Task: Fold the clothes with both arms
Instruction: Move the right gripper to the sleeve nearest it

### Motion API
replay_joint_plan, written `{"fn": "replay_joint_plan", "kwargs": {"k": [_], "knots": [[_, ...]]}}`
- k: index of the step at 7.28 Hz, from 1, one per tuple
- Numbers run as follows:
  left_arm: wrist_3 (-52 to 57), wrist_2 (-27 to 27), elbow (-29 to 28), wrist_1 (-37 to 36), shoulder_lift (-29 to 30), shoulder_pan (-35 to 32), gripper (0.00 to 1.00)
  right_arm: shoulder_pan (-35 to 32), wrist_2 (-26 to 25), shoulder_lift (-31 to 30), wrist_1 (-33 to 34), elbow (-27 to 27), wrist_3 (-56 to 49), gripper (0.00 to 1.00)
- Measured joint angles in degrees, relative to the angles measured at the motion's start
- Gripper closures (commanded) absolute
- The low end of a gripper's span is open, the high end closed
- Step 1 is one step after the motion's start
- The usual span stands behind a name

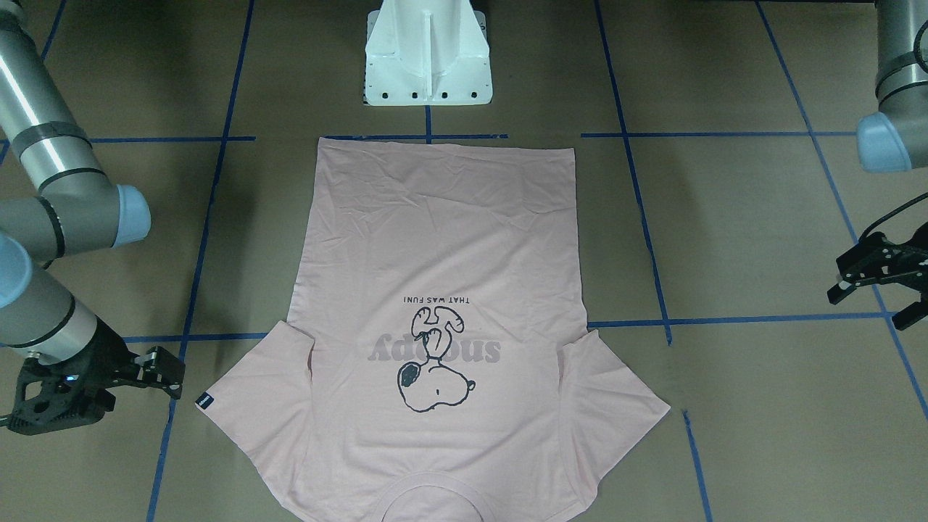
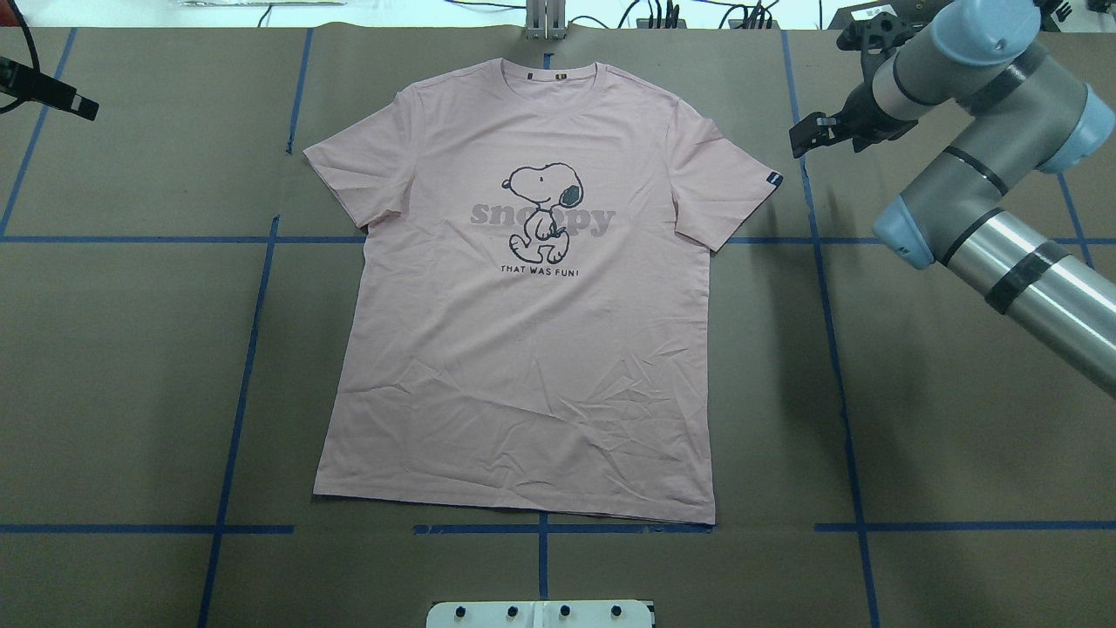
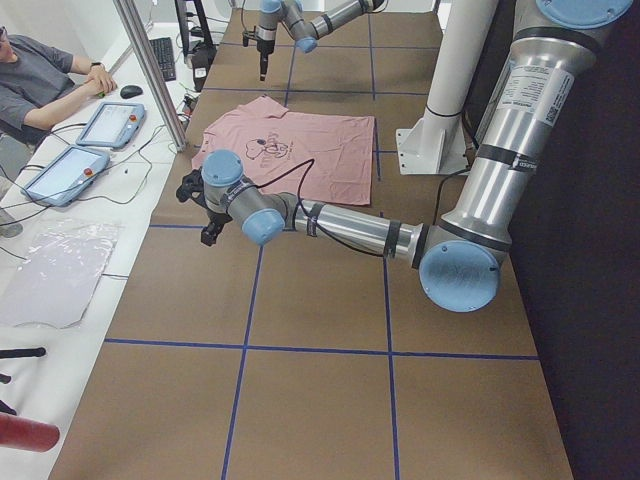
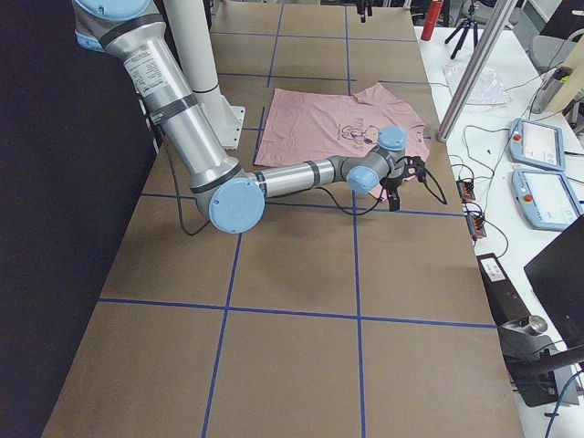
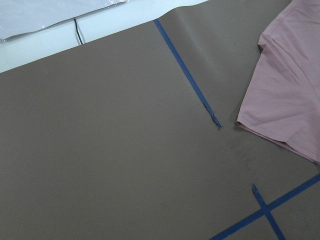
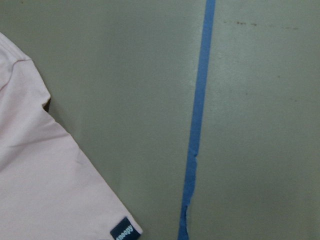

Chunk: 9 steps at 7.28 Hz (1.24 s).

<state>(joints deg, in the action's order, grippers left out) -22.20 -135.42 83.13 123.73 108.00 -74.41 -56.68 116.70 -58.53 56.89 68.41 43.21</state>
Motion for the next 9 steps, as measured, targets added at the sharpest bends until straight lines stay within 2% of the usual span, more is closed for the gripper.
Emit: {"fn": "replay_joint_plan", "kwargs": {"k": [3, 6, 7, 8, 9], "knots": [[-1.74, 0.31, -0.01, 0.18, 0.31, 0.14, 0.0, 4.39, -6.05, 3.2, -0.49, -2.92, 3.54, 0.01], [-1.73, 0.33, 0.39, 0.23, 0.31, 0.14, 0.0, 5.08, -7.48, 4.3, -0.39, -4.59, 3.88, 0.04], [-1.69, 0.33, 0.51, 0.23, 0.27, 0.13, 0.0, 5.1, -7.52, 4.32, -0.38, -5.06, 3.89, 0.08], [-1.55, 0.32, 0.58, 0.26, 0.12, 0.09, 0.0, 5.1, -7.53, 4.3, -0.37, -5.28, 3.88, 0.19], [-1.34, 0.28, 0.6, 0.27, -0.09, 0.07, 0.0, 5.1, -7.52, 4.26, -0.38, -5.35, 3.84, 0.45]]}}
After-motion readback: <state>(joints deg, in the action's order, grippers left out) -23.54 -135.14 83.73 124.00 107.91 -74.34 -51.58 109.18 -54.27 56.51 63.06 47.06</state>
